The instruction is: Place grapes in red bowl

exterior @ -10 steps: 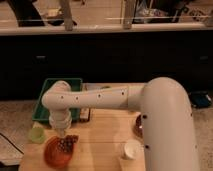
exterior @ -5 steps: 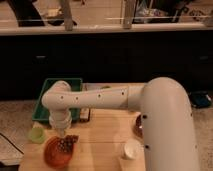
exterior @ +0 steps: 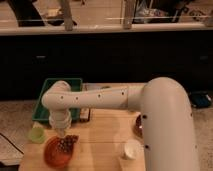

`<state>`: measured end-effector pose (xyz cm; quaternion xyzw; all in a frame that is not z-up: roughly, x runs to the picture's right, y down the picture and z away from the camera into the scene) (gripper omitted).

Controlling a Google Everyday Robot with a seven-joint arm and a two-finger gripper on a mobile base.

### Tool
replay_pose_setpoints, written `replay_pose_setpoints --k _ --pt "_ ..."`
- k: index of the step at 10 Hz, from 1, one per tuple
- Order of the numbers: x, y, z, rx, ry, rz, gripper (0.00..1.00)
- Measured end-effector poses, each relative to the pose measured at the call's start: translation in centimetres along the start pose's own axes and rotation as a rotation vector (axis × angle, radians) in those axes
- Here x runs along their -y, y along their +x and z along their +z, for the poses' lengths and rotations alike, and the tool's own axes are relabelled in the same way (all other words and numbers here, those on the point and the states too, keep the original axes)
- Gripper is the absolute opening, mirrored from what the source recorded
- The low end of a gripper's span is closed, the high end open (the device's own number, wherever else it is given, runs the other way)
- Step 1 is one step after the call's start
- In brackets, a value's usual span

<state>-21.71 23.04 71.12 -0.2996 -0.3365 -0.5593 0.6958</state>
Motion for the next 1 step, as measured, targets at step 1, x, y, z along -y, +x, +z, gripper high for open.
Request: replay_pose_setpoints --k 1 --pt "0.00 0.00 0.00 0.000 0.000 0.000 0.21"
